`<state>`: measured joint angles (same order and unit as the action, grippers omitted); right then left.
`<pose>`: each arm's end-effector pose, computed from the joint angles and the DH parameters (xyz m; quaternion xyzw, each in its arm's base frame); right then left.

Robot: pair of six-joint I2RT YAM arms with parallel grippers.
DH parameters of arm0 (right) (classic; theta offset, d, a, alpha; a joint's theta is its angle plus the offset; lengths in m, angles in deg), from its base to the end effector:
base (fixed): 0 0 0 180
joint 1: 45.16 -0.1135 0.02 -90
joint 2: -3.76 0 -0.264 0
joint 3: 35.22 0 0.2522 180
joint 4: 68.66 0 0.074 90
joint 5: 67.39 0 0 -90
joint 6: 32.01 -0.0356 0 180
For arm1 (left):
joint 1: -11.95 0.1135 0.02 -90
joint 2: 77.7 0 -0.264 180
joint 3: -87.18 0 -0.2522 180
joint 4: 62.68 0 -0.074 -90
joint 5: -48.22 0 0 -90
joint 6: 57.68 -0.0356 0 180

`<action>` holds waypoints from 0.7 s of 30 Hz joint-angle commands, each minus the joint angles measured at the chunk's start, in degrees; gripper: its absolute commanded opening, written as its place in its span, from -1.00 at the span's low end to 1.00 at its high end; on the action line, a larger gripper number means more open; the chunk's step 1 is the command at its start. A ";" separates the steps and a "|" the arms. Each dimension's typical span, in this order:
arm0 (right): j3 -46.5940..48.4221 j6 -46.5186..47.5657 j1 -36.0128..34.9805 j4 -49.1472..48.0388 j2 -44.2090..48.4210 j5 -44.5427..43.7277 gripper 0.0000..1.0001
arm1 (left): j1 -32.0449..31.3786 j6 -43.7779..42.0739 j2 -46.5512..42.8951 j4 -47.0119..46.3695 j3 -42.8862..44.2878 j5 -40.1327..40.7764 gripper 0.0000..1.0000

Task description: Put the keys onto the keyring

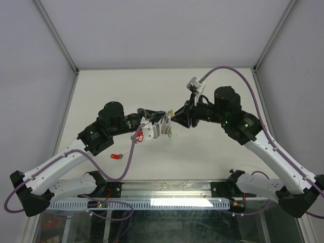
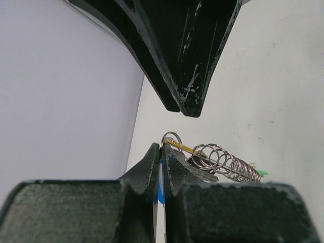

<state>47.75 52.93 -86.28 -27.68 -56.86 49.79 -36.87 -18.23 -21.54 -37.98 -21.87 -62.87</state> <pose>0.1580 0.1595 0.4057 -0.3747 0.7083 0.3979 0.4467 0.1368 -0.1759 0.3787 0.6500 0.3972 -0.1305 0.6346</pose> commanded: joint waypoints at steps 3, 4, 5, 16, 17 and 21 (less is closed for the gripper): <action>-3.76 2.07 -0.23 -8.65 6.42 -8.23 -0.14 | -0.34 1.01 -0.50 -4.61 1.86 1.55 -1.00; -4.77 2.07 -0.21 -9.59 7.21 -9.39 -0.13 | -0.33 1.59 -0.32 -4.56 2.06 2.00 -1.00; -5.68 2.16 -0.21 -10.46 7.99 -10.43 -0.13 | -0.33 2.45 -0.04 -4.54 2.35 2.60 -1.00; -14.23 2.16 -0.25 -19.73 10.73 -14.79 -0.22 | -0.37 16.89 4.48 -2.09 9.27 10.67 -1.00; -15.19 2.72 -0.27 -21.00 10.91 -14.61 -0.23 | -0.36 18.72 4.81 -2.14 9.83 12.24 -1.00; -19.39 4.03 -0.35 -27.92 12.24 -14.05 -0.24 | -0.36 25.62 6.06 -2.15 11.86 16.65 -1.00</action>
<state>30.66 54.99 -86.30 -44.36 -47.11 36.30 -36.87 -1.59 -15.84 -36.93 -14.38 -52.00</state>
